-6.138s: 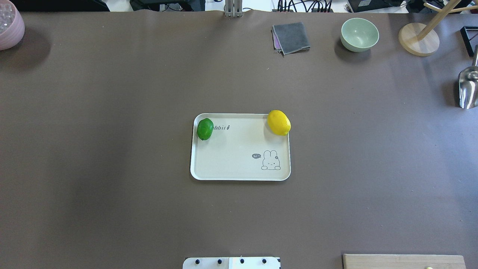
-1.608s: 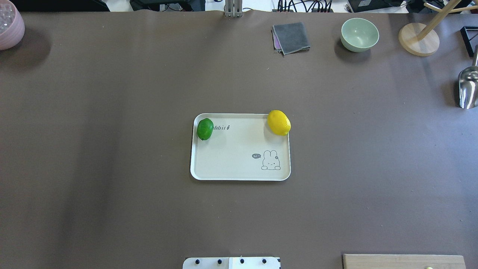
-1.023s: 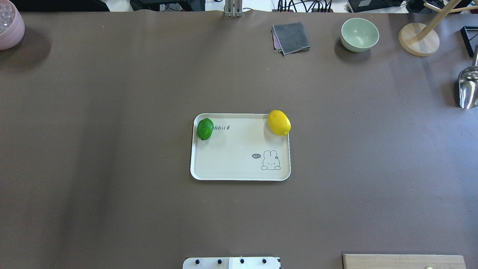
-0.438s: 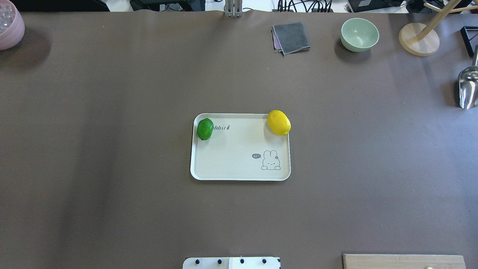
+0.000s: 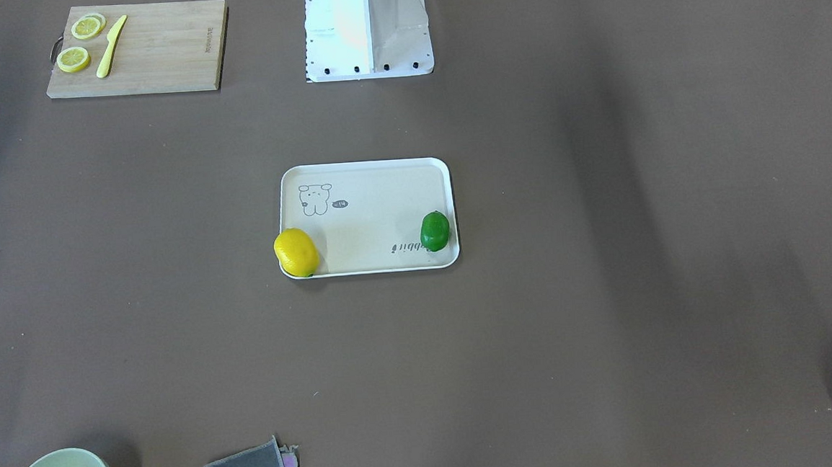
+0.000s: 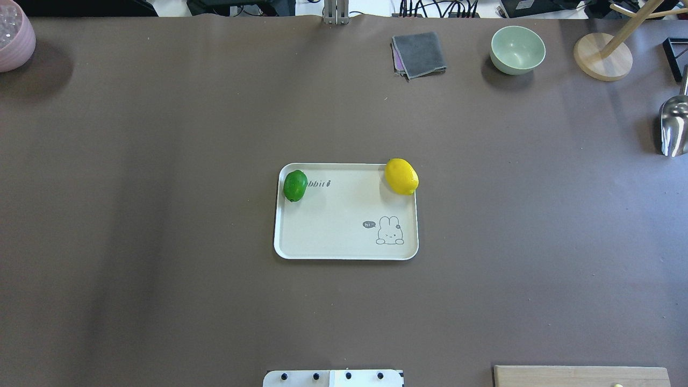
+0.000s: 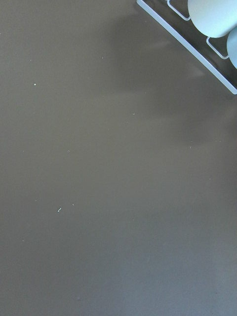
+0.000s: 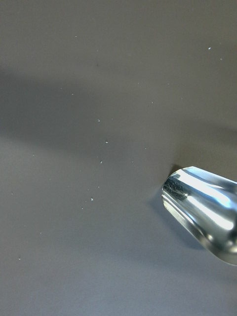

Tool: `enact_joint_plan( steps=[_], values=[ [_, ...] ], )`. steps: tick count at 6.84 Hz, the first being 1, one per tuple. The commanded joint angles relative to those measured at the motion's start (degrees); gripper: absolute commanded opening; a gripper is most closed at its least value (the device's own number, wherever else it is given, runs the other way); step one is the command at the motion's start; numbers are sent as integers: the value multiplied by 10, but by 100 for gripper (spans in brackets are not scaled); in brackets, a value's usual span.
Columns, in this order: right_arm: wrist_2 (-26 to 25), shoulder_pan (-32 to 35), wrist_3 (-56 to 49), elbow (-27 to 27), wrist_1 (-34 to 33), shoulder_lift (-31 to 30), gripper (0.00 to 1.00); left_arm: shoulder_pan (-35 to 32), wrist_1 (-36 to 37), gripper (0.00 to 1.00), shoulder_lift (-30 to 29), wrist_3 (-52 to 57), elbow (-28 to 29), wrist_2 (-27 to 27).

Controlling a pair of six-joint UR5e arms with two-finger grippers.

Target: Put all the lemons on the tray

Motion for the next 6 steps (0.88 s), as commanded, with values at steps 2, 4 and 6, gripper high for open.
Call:
enact_joint_plan(
  steps=[2,4,6],
  values=[
    [0,-2,0,0,6,-3,100,0,0,98,4,0,0,0],
    [1,-3,0,0,6,-4,100,0,0,98,5,0,0,0],
    [1,-5,0,0,6,-4,100,0,-1,98,10,1,-2,-1]
  ],
)
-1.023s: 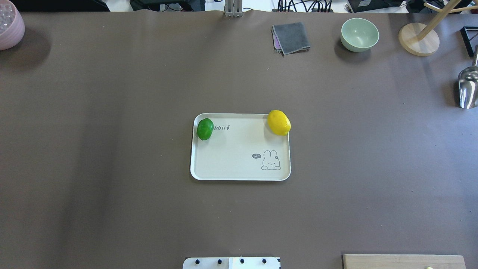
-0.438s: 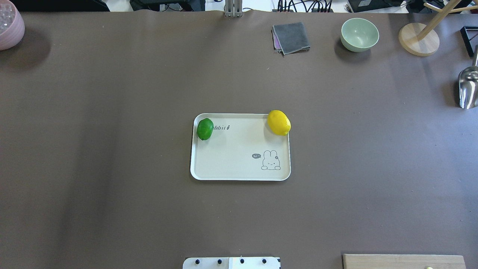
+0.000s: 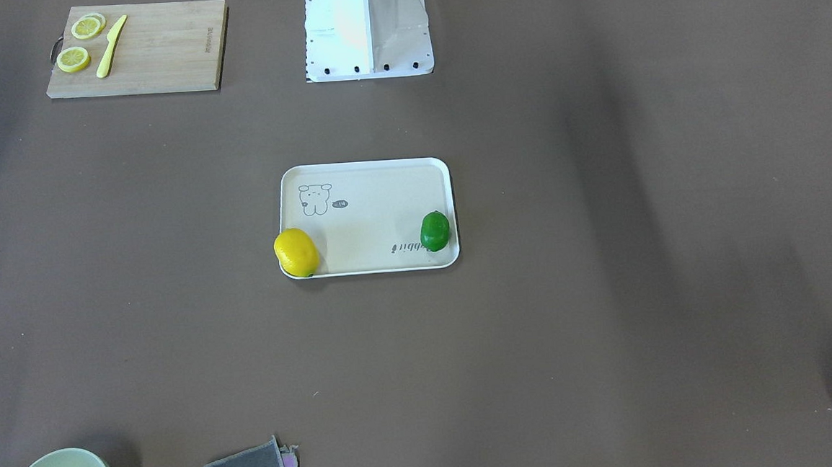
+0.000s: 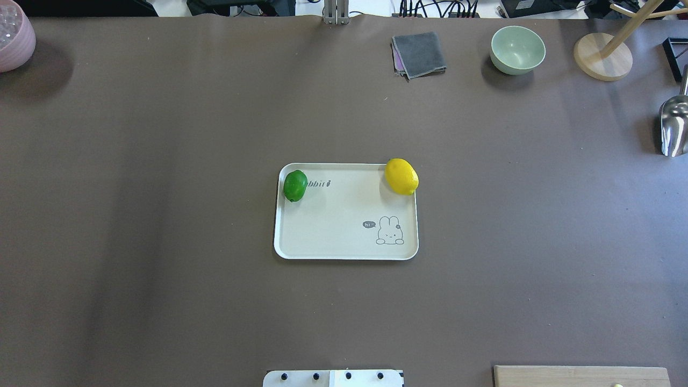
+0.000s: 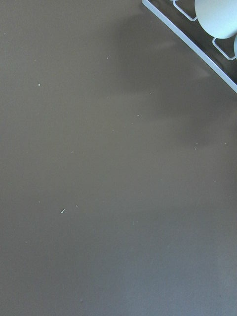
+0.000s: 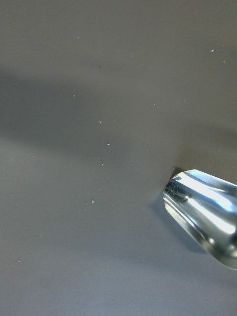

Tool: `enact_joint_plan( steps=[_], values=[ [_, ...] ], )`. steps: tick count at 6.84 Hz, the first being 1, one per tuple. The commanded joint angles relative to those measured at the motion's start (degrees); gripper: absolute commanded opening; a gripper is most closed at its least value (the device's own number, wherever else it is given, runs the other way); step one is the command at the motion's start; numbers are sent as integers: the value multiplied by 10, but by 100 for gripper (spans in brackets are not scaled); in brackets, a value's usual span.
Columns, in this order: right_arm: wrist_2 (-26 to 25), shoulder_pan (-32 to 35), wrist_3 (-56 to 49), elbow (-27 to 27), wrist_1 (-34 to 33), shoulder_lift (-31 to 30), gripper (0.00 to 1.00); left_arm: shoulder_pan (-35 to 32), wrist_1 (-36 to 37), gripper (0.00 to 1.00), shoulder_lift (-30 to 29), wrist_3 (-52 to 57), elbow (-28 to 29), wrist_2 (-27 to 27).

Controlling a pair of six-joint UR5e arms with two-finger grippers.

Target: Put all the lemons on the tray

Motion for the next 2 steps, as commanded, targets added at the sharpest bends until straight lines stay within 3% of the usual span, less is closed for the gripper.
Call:
enact_joint_plan(
  steps=[1,2],
  values=[
    [0,-3,0,0,0,0,100,0,-1,98,6,1,-2,-2],
    [0,-3,0,0,0,0,100,0,-1,98,6,0,-4,-2]
  ],
)
